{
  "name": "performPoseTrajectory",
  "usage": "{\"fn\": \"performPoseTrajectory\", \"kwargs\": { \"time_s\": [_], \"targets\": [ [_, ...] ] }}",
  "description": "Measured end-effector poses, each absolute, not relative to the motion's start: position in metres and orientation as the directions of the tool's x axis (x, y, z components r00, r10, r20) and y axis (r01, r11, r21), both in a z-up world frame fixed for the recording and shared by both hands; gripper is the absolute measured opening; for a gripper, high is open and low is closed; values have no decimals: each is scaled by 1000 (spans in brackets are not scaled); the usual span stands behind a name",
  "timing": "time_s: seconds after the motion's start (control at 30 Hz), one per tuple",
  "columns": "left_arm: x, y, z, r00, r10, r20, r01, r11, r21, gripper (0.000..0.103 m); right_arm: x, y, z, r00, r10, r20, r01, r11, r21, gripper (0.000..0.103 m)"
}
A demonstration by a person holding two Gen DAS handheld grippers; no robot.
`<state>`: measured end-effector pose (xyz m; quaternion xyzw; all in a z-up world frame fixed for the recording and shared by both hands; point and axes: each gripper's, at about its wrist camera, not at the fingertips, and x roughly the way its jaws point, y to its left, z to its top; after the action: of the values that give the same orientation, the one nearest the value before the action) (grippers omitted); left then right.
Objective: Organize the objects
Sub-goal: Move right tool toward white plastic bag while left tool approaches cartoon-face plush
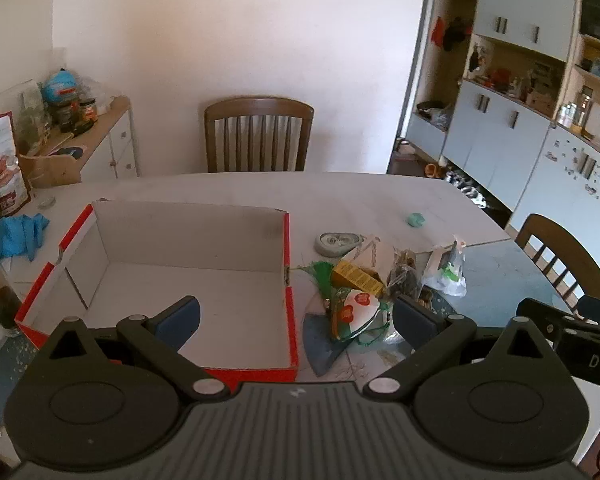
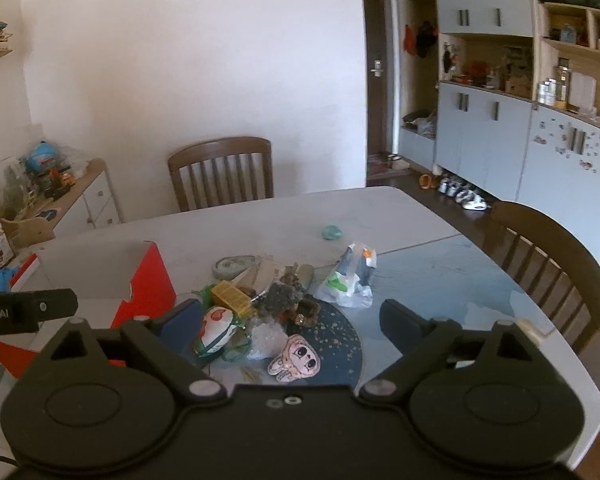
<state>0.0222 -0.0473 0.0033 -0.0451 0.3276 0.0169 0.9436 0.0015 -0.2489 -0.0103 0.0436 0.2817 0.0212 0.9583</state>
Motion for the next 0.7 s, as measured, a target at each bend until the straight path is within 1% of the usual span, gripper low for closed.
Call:
{"fn": "performPoseTrajectory", "kwargs": {
  "time_s": [0.4, 0.57, 0.7],
  "targets": [
    [42, -92, -4, 770, 101, -630, -179, 982, -61, 103, 45, -291, -16, 821, 169, -546, -135, 985, 103, 93],
    [53, -111, -10, 769, 112, -630, -193, 979, -61, 103, 61, -311, -20, 812, 190, -551, -158, 982, 106, 94],
    [65, -131, -20, 754, 120, -646, -196, 979, -48, 103, 74, -328, -27, 797, 206, -568, -173, 979, 112, 93]
  ]
}}
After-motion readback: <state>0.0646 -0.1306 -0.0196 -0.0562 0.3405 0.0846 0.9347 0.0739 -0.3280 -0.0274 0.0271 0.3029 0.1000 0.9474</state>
